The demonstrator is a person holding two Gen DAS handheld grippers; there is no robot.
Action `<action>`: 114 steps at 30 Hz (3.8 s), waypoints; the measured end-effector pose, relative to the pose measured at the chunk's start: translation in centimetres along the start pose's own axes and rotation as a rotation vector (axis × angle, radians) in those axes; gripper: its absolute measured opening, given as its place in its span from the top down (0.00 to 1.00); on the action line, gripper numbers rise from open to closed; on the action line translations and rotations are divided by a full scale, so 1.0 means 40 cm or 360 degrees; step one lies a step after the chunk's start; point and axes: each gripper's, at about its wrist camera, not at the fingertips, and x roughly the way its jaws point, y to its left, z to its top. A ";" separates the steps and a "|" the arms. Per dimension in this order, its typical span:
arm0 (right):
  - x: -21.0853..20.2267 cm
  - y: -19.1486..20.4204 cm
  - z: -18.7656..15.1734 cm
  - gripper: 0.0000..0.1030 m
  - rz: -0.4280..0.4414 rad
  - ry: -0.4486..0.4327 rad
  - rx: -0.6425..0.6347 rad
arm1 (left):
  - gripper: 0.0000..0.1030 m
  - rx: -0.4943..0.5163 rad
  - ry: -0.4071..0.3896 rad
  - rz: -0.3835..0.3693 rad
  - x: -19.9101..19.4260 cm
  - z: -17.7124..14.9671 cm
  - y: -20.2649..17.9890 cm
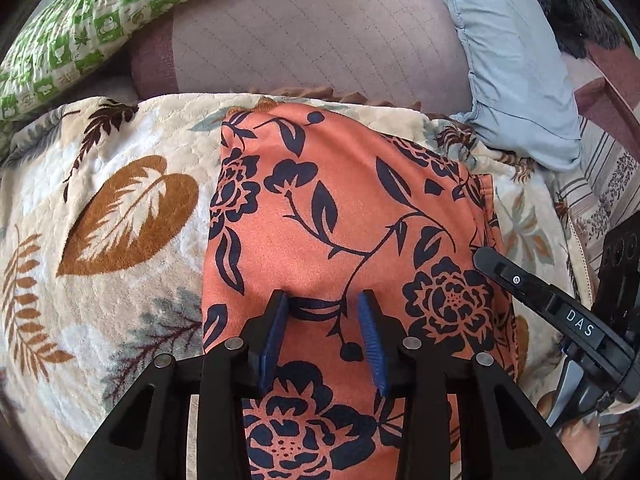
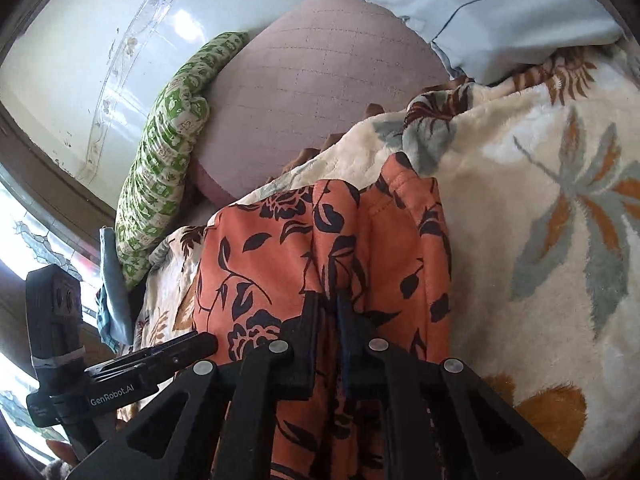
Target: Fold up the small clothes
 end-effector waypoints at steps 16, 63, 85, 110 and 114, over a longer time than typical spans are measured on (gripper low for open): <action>-0.094 0.052 -0.065 0.41 -0.0157 0.0112 -0.0038 | 0.62 -0.0030 0.0086 0.0059 -0.114 -0.057 0.010; -0.138 -0.081 -0.106 0.54 0.0036 0.0070 0.0178 | 0.55 -0.0143 0.0183 -0.0152 -0.150 -0.147 0.106; -0.163 -0.002 0.010 0.51 -0.0134 -0.0069 0.0048 | 0.55 -0.0093 0.0062 -0.0038 -0.193 -0.065 0.096; -0.102 -0.040 0.044 0.43 -0.0360 -0.0022 0.0045 | 0.45 -0.0021 0.0087 0.0128 -0.041 0.011 0.073; -0.147 -0.061 0.035 0.42 -0.0360 -0.0020 0.0092 | 0.47 -0.0009 0.0074 0.0170 -0.094 -0.006 0.095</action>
